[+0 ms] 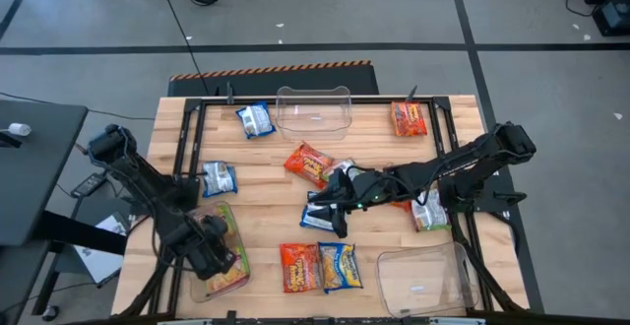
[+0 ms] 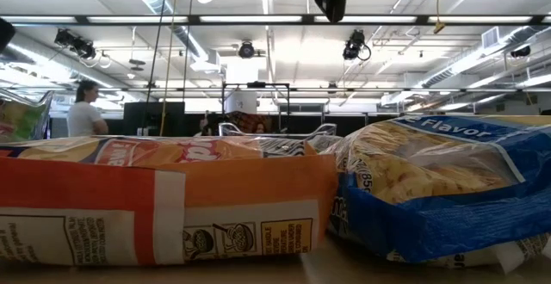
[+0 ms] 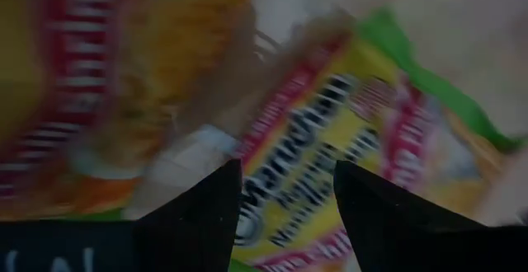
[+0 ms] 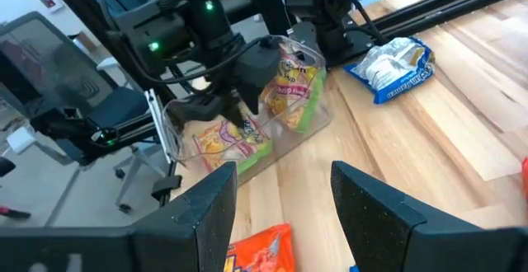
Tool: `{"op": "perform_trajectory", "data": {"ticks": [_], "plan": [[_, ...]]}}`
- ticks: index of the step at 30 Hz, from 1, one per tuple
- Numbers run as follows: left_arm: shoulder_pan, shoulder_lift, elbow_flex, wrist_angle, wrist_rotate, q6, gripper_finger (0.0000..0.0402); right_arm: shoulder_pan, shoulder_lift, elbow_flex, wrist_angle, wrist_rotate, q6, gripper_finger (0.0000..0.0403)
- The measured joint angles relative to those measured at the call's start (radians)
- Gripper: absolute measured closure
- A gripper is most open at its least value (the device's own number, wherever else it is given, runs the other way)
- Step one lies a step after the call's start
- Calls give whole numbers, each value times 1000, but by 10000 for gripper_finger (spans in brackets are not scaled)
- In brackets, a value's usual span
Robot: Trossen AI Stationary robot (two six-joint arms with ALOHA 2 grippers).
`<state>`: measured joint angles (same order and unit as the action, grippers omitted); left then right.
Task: Sort Maruchan noodles
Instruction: Put the green noodle pack into the bottom left transparent bin
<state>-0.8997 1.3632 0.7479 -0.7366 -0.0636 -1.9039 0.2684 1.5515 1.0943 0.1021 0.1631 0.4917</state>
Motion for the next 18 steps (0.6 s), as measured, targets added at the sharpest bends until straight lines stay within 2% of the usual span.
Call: {"op": "perform_trajectory", "data": {"ticks": [5, 12, 18], "plan": [[0, 1, -3, -11, 30, -33, 206, -2, 0, 0, -2, 0, 3, 199], [0, 80, -4, -15, 103, -51, 207, -16, 0, 0, -13, -3, -2, 199], [0, 138, -3, 83, 181, -18, 207, -29, 0, 0, -33, -31, -5, 199]]}}
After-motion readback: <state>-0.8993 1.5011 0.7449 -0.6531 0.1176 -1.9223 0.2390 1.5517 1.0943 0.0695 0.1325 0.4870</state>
